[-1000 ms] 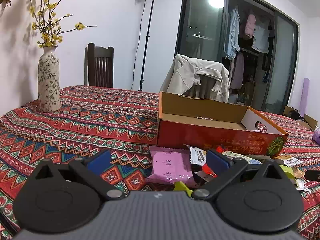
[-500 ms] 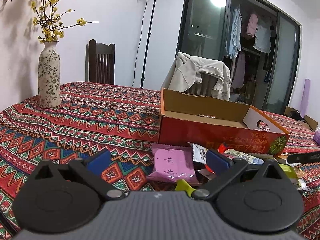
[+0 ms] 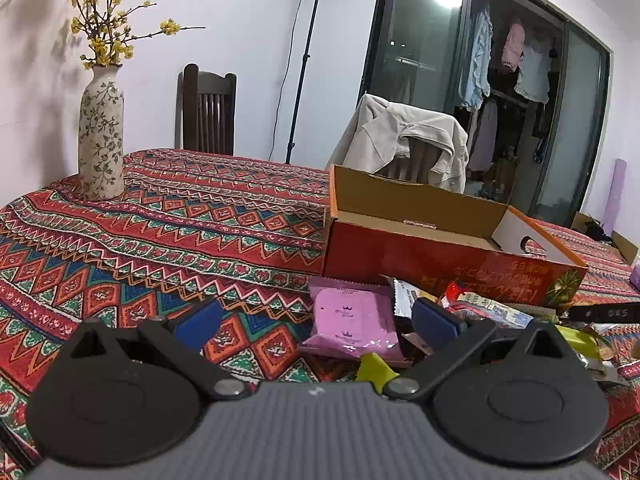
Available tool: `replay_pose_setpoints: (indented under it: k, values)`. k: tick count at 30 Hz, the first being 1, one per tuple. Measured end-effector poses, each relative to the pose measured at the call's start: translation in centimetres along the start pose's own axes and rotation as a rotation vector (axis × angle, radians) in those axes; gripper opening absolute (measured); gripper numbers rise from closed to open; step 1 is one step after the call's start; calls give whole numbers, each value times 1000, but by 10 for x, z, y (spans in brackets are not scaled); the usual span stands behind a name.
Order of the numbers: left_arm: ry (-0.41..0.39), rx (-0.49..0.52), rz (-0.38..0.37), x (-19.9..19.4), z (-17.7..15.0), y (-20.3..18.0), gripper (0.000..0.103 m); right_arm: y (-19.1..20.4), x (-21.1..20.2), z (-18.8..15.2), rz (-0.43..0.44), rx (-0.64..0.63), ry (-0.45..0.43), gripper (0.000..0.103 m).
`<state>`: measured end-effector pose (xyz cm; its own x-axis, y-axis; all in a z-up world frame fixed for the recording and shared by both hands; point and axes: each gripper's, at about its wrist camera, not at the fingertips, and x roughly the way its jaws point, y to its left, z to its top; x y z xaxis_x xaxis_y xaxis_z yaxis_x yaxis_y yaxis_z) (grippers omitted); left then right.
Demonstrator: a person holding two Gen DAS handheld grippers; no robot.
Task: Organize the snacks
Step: 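Withdraw both grippers from the box and move the left toward a pink packet, then grasp the pink packet with the left gripper while the right grasps the white cracker packet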
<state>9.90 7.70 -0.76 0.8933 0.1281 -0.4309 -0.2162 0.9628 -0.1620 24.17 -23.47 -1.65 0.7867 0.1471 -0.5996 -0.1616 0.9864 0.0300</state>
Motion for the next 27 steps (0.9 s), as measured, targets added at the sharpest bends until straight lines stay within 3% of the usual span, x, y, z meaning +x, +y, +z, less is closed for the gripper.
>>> replay_pose_setpoints:
  k: [6,13,19,23,27]
  values:
    - [14,8,25,2,1,-2,103,-6,-25,-4,45,20,-119,60]
    - [9,110,48,0,10,-21,103,-7,-33,-8,72,14,-149,60]
    - [141,207,172,34,19,-32,103,-6,-36,-11,83,14,-162,60]
    - [209,208,146,51,23,-30,103,-5,-39,-11,90,9,-167,60]
    - [228,217,123,60,23,-34,103,-5,-39,-11,95,11,-170,60]
